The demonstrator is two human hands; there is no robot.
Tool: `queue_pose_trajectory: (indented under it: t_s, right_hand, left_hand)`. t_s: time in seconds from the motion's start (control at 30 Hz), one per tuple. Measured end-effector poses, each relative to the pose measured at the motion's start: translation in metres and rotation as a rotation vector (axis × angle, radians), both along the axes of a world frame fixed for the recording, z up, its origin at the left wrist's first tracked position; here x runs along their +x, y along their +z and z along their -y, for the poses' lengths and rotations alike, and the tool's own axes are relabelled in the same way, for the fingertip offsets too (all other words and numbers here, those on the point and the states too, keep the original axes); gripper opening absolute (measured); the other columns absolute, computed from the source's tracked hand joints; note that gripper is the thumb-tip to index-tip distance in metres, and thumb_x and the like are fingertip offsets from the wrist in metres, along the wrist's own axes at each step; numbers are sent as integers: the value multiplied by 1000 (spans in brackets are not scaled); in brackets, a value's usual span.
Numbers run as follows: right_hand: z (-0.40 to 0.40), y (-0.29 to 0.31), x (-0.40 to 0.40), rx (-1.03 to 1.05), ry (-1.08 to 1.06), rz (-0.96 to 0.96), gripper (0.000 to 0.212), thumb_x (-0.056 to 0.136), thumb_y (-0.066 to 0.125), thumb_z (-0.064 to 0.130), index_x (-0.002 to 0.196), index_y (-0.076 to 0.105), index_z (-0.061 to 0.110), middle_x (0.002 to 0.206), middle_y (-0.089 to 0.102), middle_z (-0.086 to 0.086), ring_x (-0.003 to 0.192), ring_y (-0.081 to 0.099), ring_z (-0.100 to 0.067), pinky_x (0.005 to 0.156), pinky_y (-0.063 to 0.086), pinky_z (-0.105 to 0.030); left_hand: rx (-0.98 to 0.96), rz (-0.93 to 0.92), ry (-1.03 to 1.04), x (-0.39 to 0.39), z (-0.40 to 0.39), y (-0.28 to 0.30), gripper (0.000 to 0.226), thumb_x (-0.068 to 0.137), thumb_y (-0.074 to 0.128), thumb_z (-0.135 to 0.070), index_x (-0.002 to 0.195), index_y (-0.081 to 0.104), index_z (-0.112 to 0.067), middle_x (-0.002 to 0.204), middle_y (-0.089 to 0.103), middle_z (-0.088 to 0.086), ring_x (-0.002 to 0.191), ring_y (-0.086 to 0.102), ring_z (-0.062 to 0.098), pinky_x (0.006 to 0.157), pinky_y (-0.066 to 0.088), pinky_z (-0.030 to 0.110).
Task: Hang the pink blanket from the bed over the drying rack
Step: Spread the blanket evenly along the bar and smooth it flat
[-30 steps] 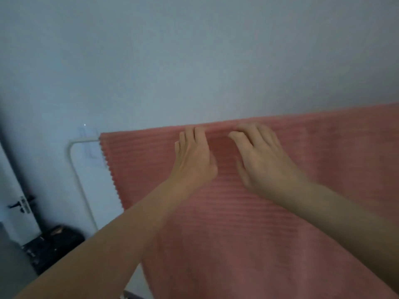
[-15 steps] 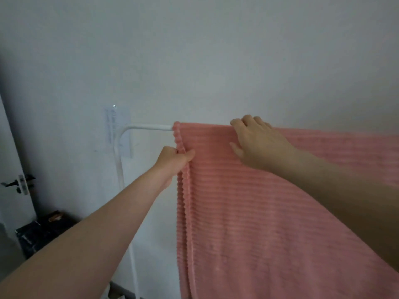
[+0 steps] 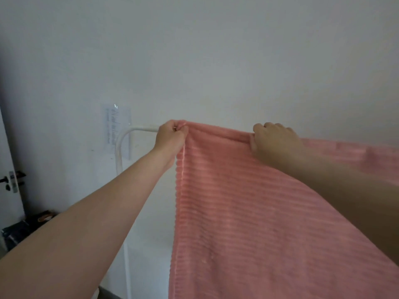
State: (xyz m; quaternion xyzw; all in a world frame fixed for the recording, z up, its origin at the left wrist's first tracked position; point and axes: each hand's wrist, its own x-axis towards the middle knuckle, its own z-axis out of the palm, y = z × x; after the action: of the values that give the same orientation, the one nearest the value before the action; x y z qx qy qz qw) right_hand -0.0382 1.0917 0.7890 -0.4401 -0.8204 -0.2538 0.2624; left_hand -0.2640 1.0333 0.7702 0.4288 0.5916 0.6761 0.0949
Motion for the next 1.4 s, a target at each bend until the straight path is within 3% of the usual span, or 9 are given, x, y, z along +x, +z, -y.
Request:
queue_pose_trajectory:
  t_s: [0.17,0.23,0.33,0.5,0.7,0.93,1.07,1.23,1.4]
  right_hand:
    - [3,-2,-20,-45,127,88,47,99,47,46,123,52,6,114,59,-16,107,57,-36,86,46,-44]
    - [1,-5,-28,-74,103,144,52,96,52,49,124,49,6,117,56,-18,110,55,-38,89,46,-46]
    - [-1,-14,-31,23,85,81,46,93,60,30,125,48,0,120,54,-26,112,51,-45,94,43,-51]
    - [20,-53,-47,315,334,131,46,78,55,-3,123,52,-7,116,53,-30,107,49,-47,93,42,-54]
    - [34,-148,-80,83,608,458,17,78,61,0,94,65,-1,95,59,-18,87,54,-36,77,50,-46]
    - [12,-231,-113,-36,605,730,56,63,70,-1,119,65,-1,124,62,-25,124,53,-45,115,32,-50]
    - [7,-271,-131,-48,601,892,55,69,65,5,124,63,-2,137,54,-32,136,43,-49,120,18,-53]
    - [0,-302,-143,-140,316,1215,31,91,48,25,115,67,17,121,62,-15,125,48,-38,122,1,-58]
    - [-15,-316,-139,-234,190,1306,45,93,53,47,132,54,25,132,55,-12,127,46,-33,122,2,-55]
  left_hand:
    - [-92,29,-80,-5,-2,-31,24,91,62,-38,87,64,-15,73,56,-6,63,53,10,53,41,21]
    - [-112,45,-194,-7,1,-50,22,89,68,-38,98,70,-18,85,69,-11,71,65,2,54,48,14]
    - [-189,67,-368,-13,1,-83,33,84,76,-32,113,72,-17,104,76,-7,90,73,3,65,53,8]
    - [-458,-53,-482,-27,-8,-143,44,71,86,-34,110,71,-18,102,76,-7,93,72,7,86,55,22]
    - [-660,-174,-608,-41,-4,-240,30,70,85,-42,92,74,-26,80,76,-17,78,71,-2,76,54,18]
    - [-1009,-151,-628,-41,2,-385,90,50,81,-69,125,56,-26,113,66,-7,105,63,20,98,52,40]
    - [-1106,-122,-619,-29,1,-433,72,71,79,-52,123,46,-16,113,59,1,102,59,22,83,50,30]
    - [-1070,-185,-608,-26,-5,-486,58,74,76,-51,115,61,-13,101,68,2,97,66,20,93,53,36]
    - [-852,-110,-416,-27,-13,-521,38,73,80,-43,91,66,-12,88,67,1,80,66,18,72,54,24]
